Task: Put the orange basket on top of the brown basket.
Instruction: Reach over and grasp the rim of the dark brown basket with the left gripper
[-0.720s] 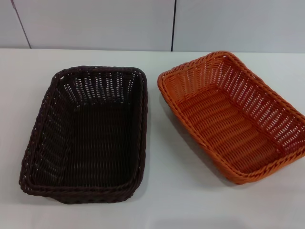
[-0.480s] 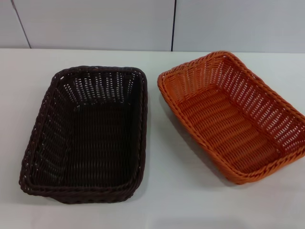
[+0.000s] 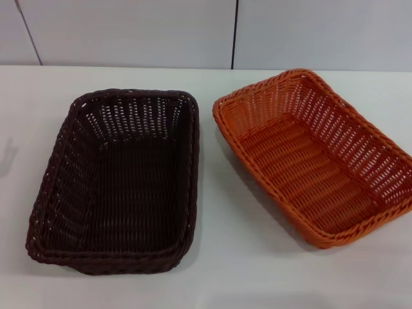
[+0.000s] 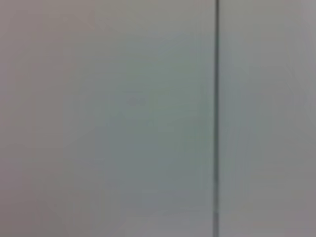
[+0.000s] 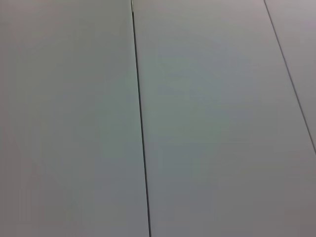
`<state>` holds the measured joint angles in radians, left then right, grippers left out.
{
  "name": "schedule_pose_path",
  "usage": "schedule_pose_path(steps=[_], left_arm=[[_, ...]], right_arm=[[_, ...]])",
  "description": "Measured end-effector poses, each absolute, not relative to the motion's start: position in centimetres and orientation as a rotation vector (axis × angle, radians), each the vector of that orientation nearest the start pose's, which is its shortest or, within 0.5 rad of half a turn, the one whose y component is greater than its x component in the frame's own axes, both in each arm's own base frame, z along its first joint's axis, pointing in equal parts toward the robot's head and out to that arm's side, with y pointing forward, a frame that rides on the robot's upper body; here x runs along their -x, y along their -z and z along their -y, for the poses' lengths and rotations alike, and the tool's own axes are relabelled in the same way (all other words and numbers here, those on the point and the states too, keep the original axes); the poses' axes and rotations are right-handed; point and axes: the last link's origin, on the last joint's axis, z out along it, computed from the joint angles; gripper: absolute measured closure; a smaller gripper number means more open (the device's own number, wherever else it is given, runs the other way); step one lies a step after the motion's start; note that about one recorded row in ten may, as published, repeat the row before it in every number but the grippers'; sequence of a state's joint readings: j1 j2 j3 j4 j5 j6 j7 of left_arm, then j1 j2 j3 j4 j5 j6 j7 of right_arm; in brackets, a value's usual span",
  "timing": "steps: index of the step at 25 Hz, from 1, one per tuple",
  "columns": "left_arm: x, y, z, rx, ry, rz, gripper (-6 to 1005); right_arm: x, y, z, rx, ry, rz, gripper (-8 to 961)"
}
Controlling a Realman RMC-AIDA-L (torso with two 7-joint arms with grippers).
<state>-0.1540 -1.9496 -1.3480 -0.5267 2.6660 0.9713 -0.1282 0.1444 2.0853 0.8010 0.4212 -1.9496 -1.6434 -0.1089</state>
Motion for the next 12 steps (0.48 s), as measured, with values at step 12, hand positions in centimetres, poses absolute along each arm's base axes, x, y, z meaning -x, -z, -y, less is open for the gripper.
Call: schedule_pose_path(steps=[12], left_arm=[[30.6, -9.9, -36.8, 1.643, 0.435, 0.736, 202]], right_arm=[[-33.7, -3.8, -24.2, 1.035, -0.77, -0.379, 222]])
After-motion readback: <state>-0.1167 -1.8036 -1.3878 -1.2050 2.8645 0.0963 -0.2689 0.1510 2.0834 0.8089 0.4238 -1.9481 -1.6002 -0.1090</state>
